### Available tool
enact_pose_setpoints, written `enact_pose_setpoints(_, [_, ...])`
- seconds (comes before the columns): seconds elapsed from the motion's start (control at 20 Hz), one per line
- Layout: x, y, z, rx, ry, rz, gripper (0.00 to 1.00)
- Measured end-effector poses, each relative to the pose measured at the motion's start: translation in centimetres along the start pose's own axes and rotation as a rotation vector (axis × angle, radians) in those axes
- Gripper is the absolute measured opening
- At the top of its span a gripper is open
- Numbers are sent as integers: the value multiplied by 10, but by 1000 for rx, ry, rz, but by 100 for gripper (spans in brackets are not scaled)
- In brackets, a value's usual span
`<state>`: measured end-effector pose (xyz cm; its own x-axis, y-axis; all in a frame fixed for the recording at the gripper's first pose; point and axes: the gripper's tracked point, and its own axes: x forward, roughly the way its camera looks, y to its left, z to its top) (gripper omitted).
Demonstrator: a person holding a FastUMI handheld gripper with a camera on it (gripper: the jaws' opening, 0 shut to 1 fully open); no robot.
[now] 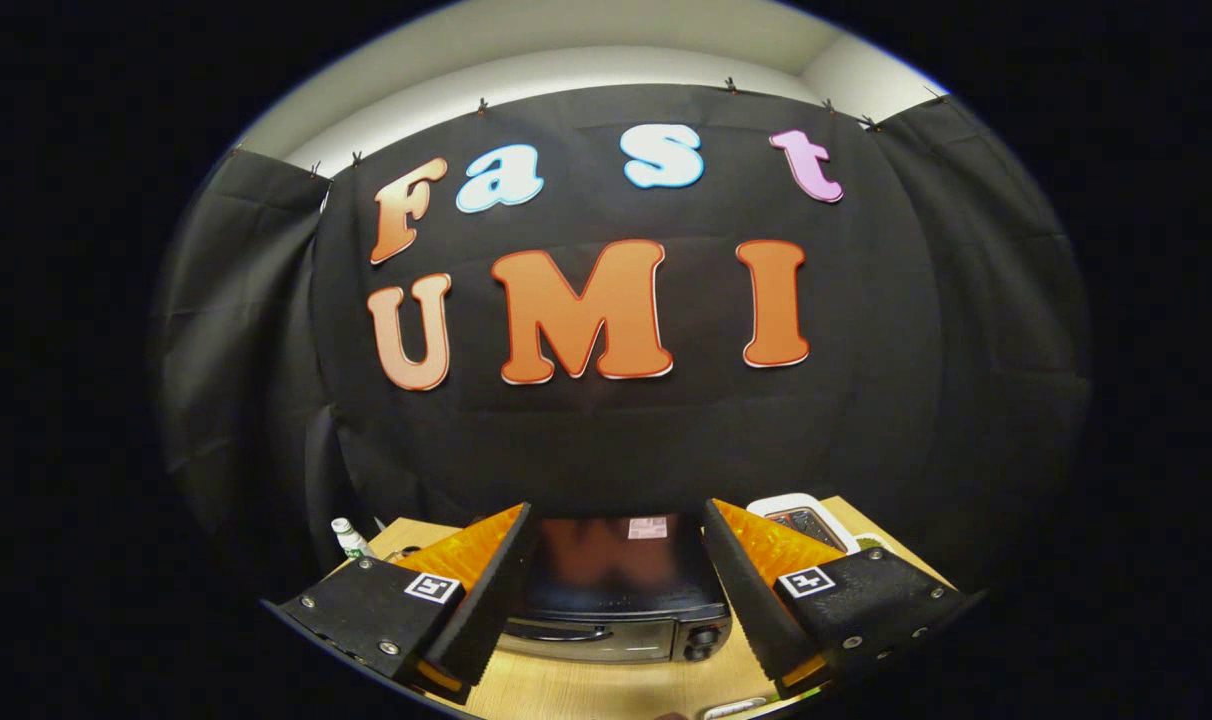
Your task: Open the toaster oven, put the food inside, and close the toaster oven door.
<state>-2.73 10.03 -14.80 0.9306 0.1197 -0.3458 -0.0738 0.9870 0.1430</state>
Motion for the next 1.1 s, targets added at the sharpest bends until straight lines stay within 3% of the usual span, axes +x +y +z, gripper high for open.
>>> enact_pose_setpoints(0.3, [22, 41, -74, -60, 144, 50, 99])
enact_pose_setpoints(0.55, [42, 54, -123, -54, 271, 23, 99])
enact_pose_setpoints(0.85, [55, 61, -142, -86, 266, -46, 97])
enact_pose_setpoints(1.1, [39, 76, -148, -75, 244, -52, 86])
